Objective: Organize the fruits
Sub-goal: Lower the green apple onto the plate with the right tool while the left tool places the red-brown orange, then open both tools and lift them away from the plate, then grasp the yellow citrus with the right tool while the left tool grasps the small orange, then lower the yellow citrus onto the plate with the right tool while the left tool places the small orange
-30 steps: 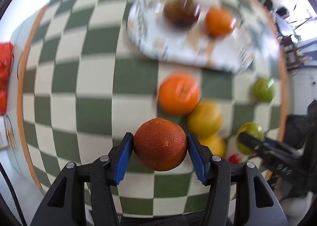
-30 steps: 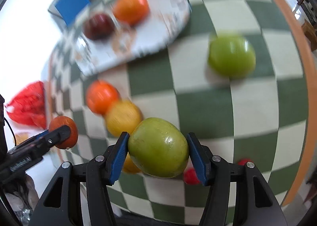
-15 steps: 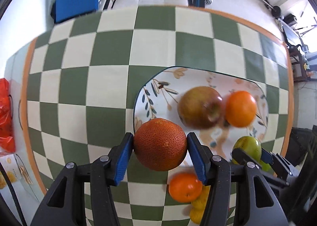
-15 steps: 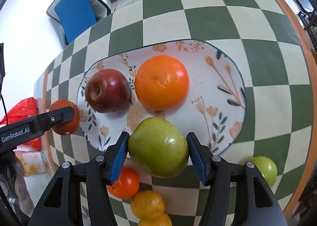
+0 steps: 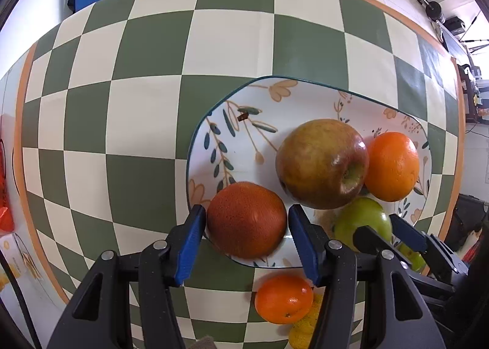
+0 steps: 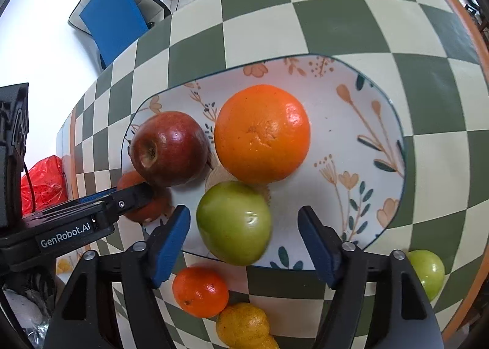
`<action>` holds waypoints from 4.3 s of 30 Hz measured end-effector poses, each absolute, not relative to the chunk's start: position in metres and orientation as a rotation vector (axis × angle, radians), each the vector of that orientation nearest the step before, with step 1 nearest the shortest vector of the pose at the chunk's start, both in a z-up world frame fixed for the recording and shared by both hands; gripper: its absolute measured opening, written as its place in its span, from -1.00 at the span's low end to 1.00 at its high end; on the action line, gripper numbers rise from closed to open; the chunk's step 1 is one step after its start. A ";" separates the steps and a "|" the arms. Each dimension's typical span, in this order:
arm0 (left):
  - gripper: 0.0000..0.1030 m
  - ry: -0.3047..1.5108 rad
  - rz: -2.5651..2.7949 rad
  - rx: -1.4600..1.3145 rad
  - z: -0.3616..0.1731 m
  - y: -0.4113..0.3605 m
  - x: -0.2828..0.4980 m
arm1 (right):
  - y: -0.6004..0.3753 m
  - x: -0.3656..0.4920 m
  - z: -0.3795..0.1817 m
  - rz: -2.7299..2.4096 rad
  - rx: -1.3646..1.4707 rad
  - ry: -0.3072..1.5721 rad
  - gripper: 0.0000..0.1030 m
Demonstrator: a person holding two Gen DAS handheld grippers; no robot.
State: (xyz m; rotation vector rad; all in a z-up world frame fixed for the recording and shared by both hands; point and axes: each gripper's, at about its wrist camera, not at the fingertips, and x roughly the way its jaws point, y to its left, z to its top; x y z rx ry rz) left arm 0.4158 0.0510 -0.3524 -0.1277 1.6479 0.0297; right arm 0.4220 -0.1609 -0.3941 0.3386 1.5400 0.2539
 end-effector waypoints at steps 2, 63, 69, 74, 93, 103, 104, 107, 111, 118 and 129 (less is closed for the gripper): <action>0.41 1.629 0.024 -0.139 -0.346 0.049 0.416 | -0.165 0.419 -0.388 0.240 0.325 1.530 0.66; 0.90 1.361 0.221 0.093 -0.256 0.046 0.214 | -0.160 0.223 -0.374 0.171 0.277 1.620 0.87; 0.90 1.436 0.253 0.077 -0.280 0.056 0.210 | -0.150 0.218 -0.415 0.197 0.302 1.679 0.44; 0.90 1.497 0.209 -0.009 -0.293 0.049 0.229 | -0.160 0.213 -0.412 0.196 0.246 1.666 0.29; 0.19 1.733 0.032 -0.148 -0.395 -0.014 0.327 | -0.218 0.246 -0.418 0.094 0.257 1.623 0.29; 0.19 1.679 0.077 -0.086 -0.385 0.015 0.266 | -0.199 0.261 -0.424 0.158 0.254 1.639 0.30; 0.19 1.680 0.083 -0.083 -0.387 0.018 0.258 | -0.200 0.262 -0.424 0.162 0.262 1.643 0.30; 0.19 1.696 0.086 -0.086 -0.395 0.021 0.244 | -0.207 0.269 -0.418 0.165 0.265 1.645 0.31; 0.19 1.677 0.097 -0.085 -0.397 0.021 0.240 | -0.224 0.271 -0.404 0.162 0.248 1.646 0.32; 0.19 1.671 0.095 -0.085 -0.394 0.006 0.239 | -0.229 0.268 -0.414 0.152 0.250 1.687 0.30; 0.18 1.593 0.041 -0.170 -0.334 0.022 0.248 | -0.234 0.273 -0.381 0.197 0.349 1.594 0.28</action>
